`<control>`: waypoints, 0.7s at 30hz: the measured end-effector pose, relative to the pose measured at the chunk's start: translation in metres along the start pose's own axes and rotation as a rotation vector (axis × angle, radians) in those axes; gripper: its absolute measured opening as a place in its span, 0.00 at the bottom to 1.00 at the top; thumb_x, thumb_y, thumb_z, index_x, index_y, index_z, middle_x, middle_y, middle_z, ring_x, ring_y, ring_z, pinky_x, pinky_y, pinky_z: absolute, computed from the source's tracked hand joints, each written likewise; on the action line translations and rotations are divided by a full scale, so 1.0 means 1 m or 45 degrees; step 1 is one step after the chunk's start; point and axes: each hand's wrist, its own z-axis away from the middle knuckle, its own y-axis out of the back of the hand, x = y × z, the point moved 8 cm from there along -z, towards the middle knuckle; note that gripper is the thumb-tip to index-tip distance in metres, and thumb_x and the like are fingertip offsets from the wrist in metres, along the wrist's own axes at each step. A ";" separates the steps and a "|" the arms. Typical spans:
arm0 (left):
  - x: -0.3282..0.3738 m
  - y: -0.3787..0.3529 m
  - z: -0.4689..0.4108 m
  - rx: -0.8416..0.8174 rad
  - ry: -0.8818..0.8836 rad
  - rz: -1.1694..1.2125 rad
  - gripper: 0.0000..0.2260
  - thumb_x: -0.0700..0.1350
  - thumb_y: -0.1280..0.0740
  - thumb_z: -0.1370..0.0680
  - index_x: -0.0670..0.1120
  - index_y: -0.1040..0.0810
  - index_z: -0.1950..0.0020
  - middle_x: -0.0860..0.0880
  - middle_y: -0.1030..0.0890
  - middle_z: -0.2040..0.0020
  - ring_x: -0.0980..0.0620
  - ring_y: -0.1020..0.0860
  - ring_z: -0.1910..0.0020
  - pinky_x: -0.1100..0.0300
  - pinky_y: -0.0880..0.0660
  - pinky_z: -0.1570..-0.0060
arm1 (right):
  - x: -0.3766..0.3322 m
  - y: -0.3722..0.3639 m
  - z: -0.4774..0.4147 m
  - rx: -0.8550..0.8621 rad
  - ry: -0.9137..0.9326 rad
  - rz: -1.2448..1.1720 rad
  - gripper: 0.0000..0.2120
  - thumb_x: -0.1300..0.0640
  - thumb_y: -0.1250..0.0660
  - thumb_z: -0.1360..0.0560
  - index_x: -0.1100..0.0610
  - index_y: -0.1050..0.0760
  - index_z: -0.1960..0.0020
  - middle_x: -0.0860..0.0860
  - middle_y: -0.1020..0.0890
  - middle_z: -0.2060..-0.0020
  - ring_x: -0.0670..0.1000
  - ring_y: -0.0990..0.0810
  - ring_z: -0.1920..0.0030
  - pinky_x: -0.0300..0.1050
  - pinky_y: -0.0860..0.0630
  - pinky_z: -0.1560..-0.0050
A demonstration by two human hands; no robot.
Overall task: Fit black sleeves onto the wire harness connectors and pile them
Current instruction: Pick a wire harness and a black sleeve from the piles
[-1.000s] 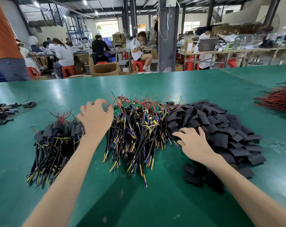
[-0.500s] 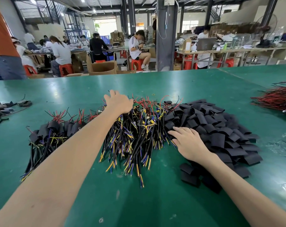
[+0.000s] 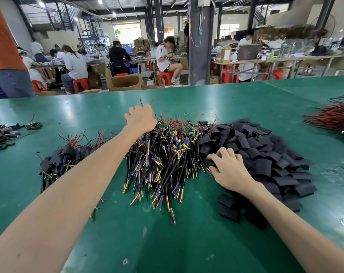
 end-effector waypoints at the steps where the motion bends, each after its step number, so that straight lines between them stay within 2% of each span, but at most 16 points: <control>1: -0.002 0.001 0.000 -0.017 0.020 0.013 0.10 0.44 0.35 0.24 0.45 0.27 0.44 0.42 0.24 0.44 0.40 0.29 0.41 0.47 0.37 0.40 | 0.000 0.000 0.000 0.002 0.000 -0.001 0.18 0.48 0.43 0.22 0.48 0.33 0.33 0.50 0.32 0.43 0.54 0.36 0.39 0.50 0.38 0.41; 3: -0.004 0.007 0.001 0.006 0.036 0.081 0.09 0.42 0.33 0.27 0.46 0.29 0.49 0.46 0.22 0.52 0.43 0.26 0.47 0.48 0.39 0.41 | 0.000 -0.001 0.000 0.004 -0.004 -0.007 0.17 0.47 0.43 0.22 0.47 0.33 0.33 0.50 0.31 0.42 0.54 0.36 0.39 0.50 0.39 0.40; 6: 0.002 0.022 0.001 0.114 -0.018 0.265 0.15 0.45 0.29 0.29 0.49 0.34 0.50 0.51 0.24 0.63 0.47 0.27 0.54 0.50 0.40 0.44 | 0.000 -0.003 -0.001 0.005 0.004 -0.021 0.17 0.47 0.43 0.22 0.47 0.33 0.34 0.47 0.30 0.38 0.53 0.36 0.37 0.50 0.40 0.39; 7: 0.004 0.028 0.002 0.151 -0.034 0.347 0.17 0.46 0.28 0.30 0.49 0.34 0.50 0.51 0.24 0.64 0.48 0.27 0.55 0.51 0.40 0.45 | 0.000 -0.003 -0.001 0.007 0.011 -0.029 0.17 0.47 0.43 0.22 0.47 0.33 0.34 0.46 0.29 0.37 0.52 0.36 0.36 0.49 0.40 0.39; 11: 0.013 0.053 -0.001 0.203 -0.062 0.676 0.22 0.44 0.26 0.30 0.40 0.32 0.42 0.45 0.22 0.53 0.48 0.25 0.54 0.55 0.30 0.51 | 0.001 -0.002 -0.002 0.002 0.015 -0.080 0.17 0.48 0.41 0.22 0.47 0.33 0.34 0.43 0.28 0.37 0.51 0.36 0.36 0.49 0.41 0.39; 14: 0.011 0.069 -0.006 0.100 0.038 1.002 0.13 0.38 0.32 0.25 0.36 0.28 0.42 0.42 0.20 0.58 0.49 0.23 0.62 0.52 0.25 0.55 | 0.000 -0.001 0.000 -0.010 0.027 -0.040 0.20 0.47 0.42 0.22 0.45 0.35 0.31 0.46 0.29 0.39 0.52 0.36 0.36 0.50 0.41 0.39; 16: 0.009 0.077 -0.008 -0.002 0.124 1.290 0.05 0.34 0.38 0.22 0.35 0.27 0.47 0.44 0.22 0.67 0.50 0.24 0.68 0.52 0.22 0.55 | -0.002 -0.001 0.002 -0.005 0.037 0.008 0.20 0.46 0.43 0.22 0.44 0.35 0.30 0.48 0.30 0.40 0.53 0.35 0.38 0.50 0.40 0.40; 17: 0.007 0.086 -0.007 -0.005 0.141 1.364 0.03 0.32 0.39 0.22 0.37 0.27 0.53 0.45 0.24 0.69 0.51 0.26 0.71 0.55 0.22 0.59 | -0.003 -0.001 0.002 -0.007 0.037 0.011 0.20 0.47 0.43 0.22 0.43 0.35 0.31 0.49 0.31 0.41 0.54 0.36 0.38 0.51 0.41 0.40; 19: 0.004 0.102 -0.001 0.028 0.118 1.414 0.09 0.32 0.40 0.23 0.42 0.31 0.61 0.46 0.28 0.68 0.55 0.29 0.75 0.60 0.24 0.68 | -0.003 0.000 0.002 -0.018 0.027 -0.012 0.20 0.49 0.43 0.24 0.43 0.33 0.32 0.49 0.31 0.44 0.54 0.36 0.39 0.51 0.42 0.40; 21: 0.005 0.112 0.011 -0.022 0.018 1.412 0.10 0.35 0.39 0.22 0.44 0.32 0.63 0.47 0.32 0.69 0.55 0.31 0.77 0.60 0.26 0.70 | -0.002 0.002 0.000 -0.009 0.014 -0.030 0.19 0.47 0.43 0.25 0.42 0.31 0.34 0.49 0.31 0.47 0.53 0.36 0.41 0.51 0.43 0.41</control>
